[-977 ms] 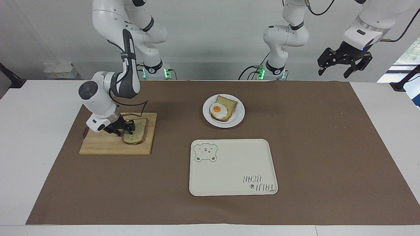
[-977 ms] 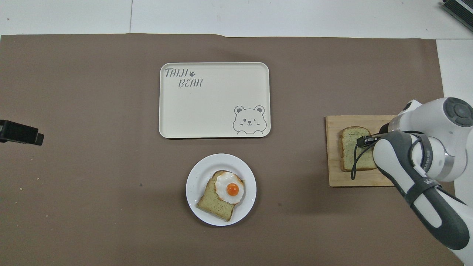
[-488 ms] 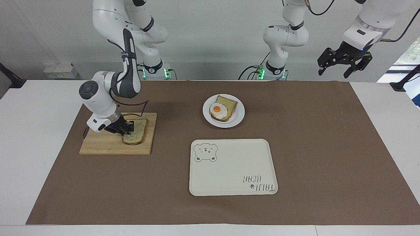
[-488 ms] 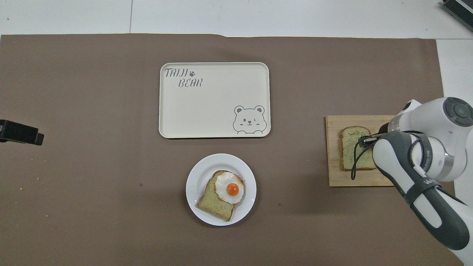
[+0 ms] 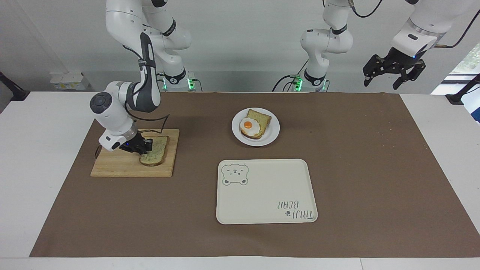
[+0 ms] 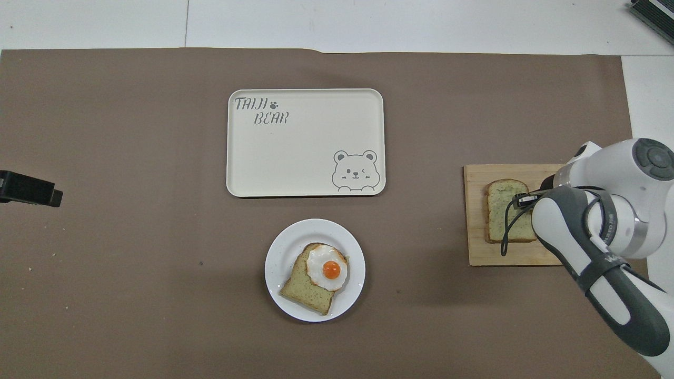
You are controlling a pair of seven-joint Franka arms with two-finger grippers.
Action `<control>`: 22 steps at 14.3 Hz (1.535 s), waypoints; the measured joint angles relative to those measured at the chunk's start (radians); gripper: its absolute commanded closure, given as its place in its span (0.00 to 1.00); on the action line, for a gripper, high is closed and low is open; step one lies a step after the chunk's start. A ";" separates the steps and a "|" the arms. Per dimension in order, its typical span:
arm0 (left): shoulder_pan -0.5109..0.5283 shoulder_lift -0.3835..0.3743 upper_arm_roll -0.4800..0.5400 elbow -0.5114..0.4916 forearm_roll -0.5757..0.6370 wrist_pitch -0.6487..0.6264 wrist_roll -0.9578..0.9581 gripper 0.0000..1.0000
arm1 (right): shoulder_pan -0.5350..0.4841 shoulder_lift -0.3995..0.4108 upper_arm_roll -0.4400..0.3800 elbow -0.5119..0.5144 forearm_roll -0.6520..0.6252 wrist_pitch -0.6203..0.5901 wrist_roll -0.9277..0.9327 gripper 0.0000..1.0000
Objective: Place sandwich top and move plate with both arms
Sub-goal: 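Close the right gripper on the green bread slice, then lift the bread slice and carry it toward the white plate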
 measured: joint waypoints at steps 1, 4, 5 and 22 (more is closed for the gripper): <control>0.000 0.000 0.000 0.000 0.000 0.000 0.000 0.00 | 0.000 0.000 -0.001 0.002 -0.001 0.000 0.000 1.00; 0.000 0.000 0.000 0.000 0.000 0.000 0.000 0.00 | -0.002 0.000 -0.003 0.019 -0.002 -0.008 -0.001 1.00; 0.000 0.000 0.000 0.000 0.000 0.000 0.000 0.00 | -0.002 0.000 -0.003 0.033 -0.002 -0.029 -0.004 1.00; 0.000 0.000 0.000 0.000 0.000 0.000 0.000 0.00 | 0.012 -0.091 0.001 0.209 0.177 -0.361 -0.071 1.00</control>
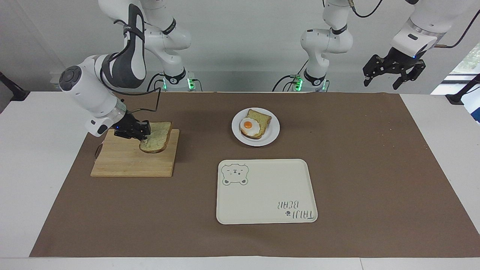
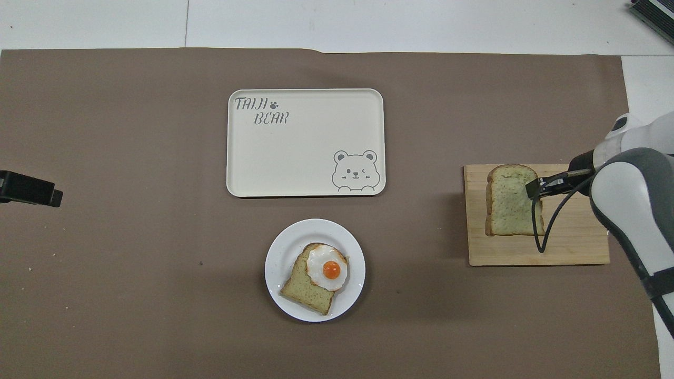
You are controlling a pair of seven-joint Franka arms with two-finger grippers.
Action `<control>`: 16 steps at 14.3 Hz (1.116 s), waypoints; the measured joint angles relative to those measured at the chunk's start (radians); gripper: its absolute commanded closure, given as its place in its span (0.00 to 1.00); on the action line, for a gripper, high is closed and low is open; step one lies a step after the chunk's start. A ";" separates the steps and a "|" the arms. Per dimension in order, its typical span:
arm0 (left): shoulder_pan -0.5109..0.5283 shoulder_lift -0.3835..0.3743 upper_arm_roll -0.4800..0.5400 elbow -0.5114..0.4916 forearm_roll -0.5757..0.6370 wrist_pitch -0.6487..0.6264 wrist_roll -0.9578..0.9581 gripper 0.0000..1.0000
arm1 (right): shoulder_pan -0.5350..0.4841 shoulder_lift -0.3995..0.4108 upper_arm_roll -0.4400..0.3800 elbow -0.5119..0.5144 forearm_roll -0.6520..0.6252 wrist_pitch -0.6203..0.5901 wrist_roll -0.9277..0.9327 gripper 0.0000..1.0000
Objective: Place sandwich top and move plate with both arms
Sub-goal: 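Lift the bread slice and carry it toward the white plate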
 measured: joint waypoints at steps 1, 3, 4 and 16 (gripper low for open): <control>0.000 0.000 0.000 0.000 0.000 0.000 0.000 0.00 | 0.019 0.000 0.001 0.000 0.010 0.000 0.001 1.00; 0.000 0.000 0.000 0.000 0.000 0.000 0.000 0.00 | 0.069 0.000 0.003 0.000 0.015 0.001 0.033 1.00; 0.000 0.000 0.000 0.000 0.000 0.000 0.000 0.00 | 0.095 0.000 0.003 0.000 0.015 0.003 0.058 1.00; 0.000 0.000 0.000 0.000 0.000 0.000 0.000 0.00 | 0.371 0.000 0.011 -0.008 0.016 0.104 0.383 1.00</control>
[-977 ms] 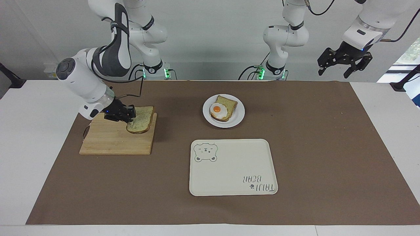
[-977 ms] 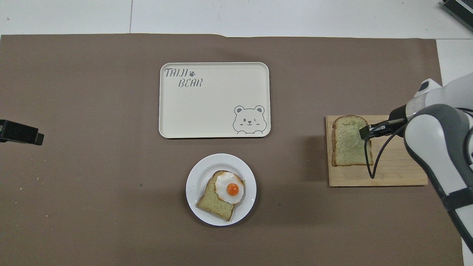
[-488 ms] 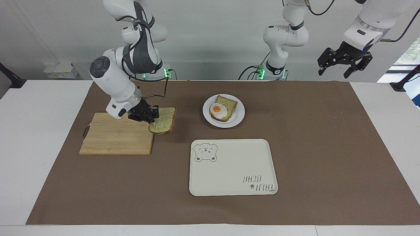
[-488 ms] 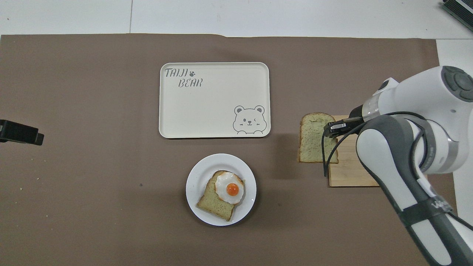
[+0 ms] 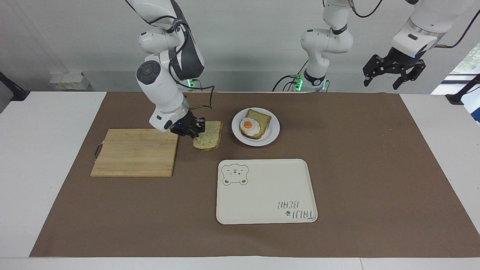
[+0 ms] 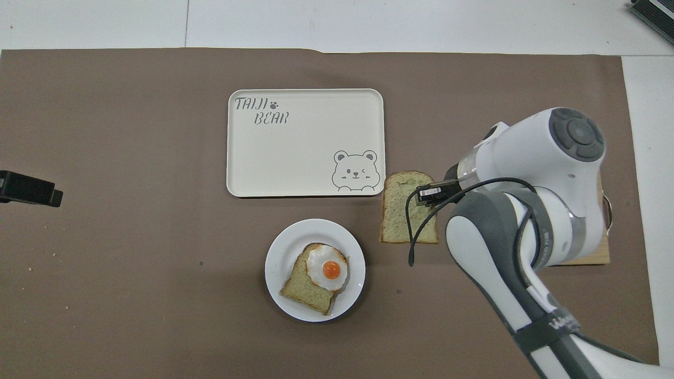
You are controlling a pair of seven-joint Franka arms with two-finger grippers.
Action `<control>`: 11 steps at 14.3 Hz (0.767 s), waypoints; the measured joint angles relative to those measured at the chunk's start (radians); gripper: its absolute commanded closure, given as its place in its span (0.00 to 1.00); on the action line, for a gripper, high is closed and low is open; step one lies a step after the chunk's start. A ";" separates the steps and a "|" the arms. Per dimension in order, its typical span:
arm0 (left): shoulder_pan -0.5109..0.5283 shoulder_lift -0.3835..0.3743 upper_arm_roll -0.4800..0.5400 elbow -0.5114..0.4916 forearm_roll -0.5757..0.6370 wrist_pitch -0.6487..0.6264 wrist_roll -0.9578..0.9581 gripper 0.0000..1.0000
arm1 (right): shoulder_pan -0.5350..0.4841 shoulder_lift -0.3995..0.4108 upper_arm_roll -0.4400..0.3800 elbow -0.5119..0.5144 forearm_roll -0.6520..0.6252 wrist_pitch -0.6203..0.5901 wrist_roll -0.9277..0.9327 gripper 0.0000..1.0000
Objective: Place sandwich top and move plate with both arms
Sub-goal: 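Lift the bread slice and carry it toward the white plate, then lower the bread slice onto the egg and open the right gripper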
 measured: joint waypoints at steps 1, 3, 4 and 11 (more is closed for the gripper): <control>0.000 0.000 0.000 0.000 0.000 0.000 0.000 0.00 | 0.028 -0.001 0.002 -0.004 0.000 -0.002 0.022 1.00; 0.000 0.000 0.000 0.000 0.000 0.000 0.000 0.00 | 0.082 -0.004 0.005 -0.029 0.000 -0.002 0.050 1.00; 0.000 0.000 0.000 0.000 0.000 0.000 0.000 0.00 | 0.110 -0.004 0.006 -0.041 0.000 -0.002 0.072 1.00; 0.000 0.000 0.000 0.000 0.000 0.000 0.000 0.00 | 0.178 -0.015 0.056 -0.062 0.103 0.001 0.128 1.00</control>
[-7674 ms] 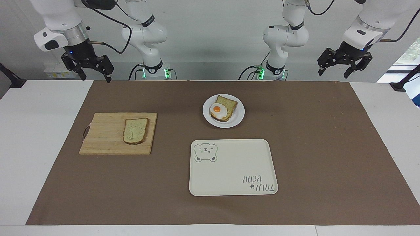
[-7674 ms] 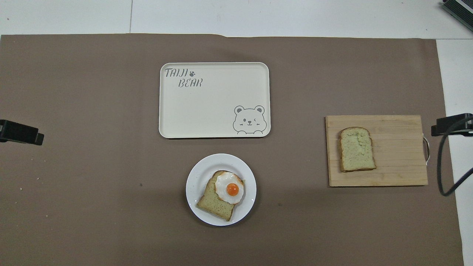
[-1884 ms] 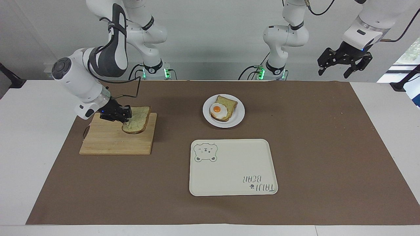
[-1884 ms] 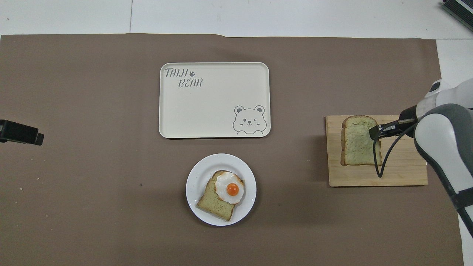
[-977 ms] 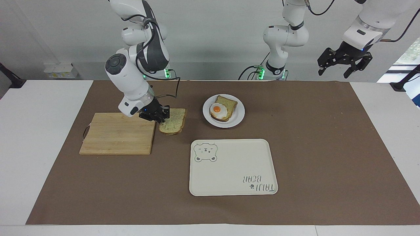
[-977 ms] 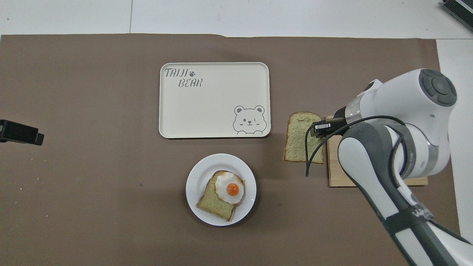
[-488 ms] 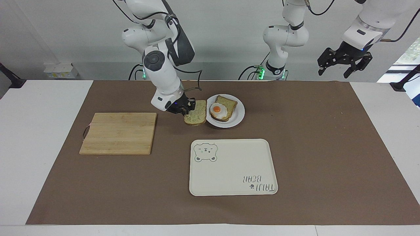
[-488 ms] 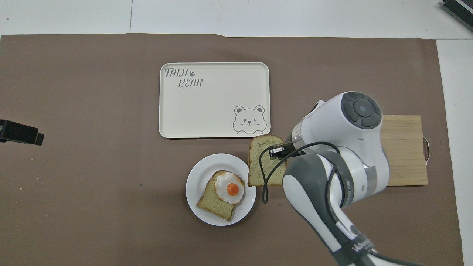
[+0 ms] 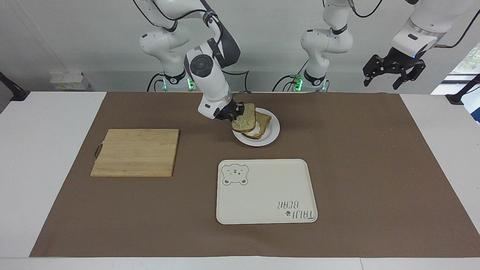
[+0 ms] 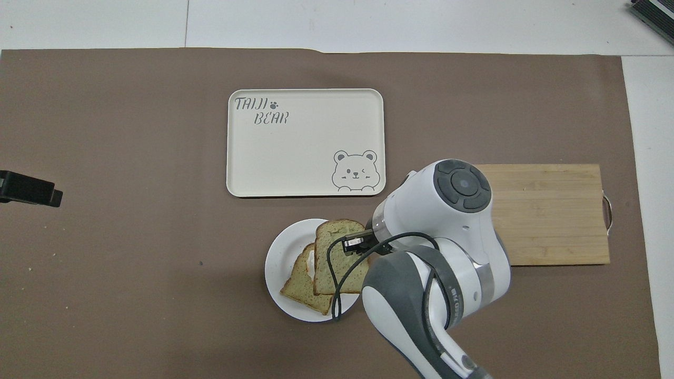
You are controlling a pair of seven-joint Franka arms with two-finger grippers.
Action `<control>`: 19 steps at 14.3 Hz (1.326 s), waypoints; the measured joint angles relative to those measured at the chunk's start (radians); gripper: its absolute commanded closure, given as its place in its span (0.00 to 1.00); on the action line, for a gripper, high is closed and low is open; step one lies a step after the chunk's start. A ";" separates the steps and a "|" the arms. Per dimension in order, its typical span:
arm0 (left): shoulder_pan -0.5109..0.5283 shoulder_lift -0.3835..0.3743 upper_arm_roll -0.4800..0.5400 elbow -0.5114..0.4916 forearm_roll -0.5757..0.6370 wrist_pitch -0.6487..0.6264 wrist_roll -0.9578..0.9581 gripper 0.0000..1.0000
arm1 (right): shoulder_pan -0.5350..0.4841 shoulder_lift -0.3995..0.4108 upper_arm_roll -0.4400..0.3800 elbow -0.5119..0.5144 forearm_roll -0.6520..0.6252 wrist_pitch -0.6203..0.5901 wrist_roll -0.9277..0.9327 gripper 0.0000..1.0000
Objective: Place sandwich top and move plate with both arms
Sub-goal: 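Lower the bread slice onto the egg and open the right gripper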
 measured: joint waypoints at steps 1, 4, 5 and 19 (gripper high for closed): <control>0.000 0.000 0.000 0.000 0.000 0.000 0.000 0.00 | 0.018 0.001 0.005 -0.014 0.001 0.020 0.003 1.00; 0.000 0.000 0.000 0.000 0.000 0.000 0.000 0.00 | 0.049 0.003 0.013 -0.049 0.001 0.080 0.003 1.00; 0.000 0.000 0.000 0.000 0.000 0.000 0.000 0.00 | 0.057 0.004 0.013 -0.052 0.001 0.085 0.003 1.00; 0.000 0.000 0.000 0.000 0.000 0.000 0.000 0.00 | 0.132 0.113 0.012 -0.080 0.002 0.210 0.008 0.26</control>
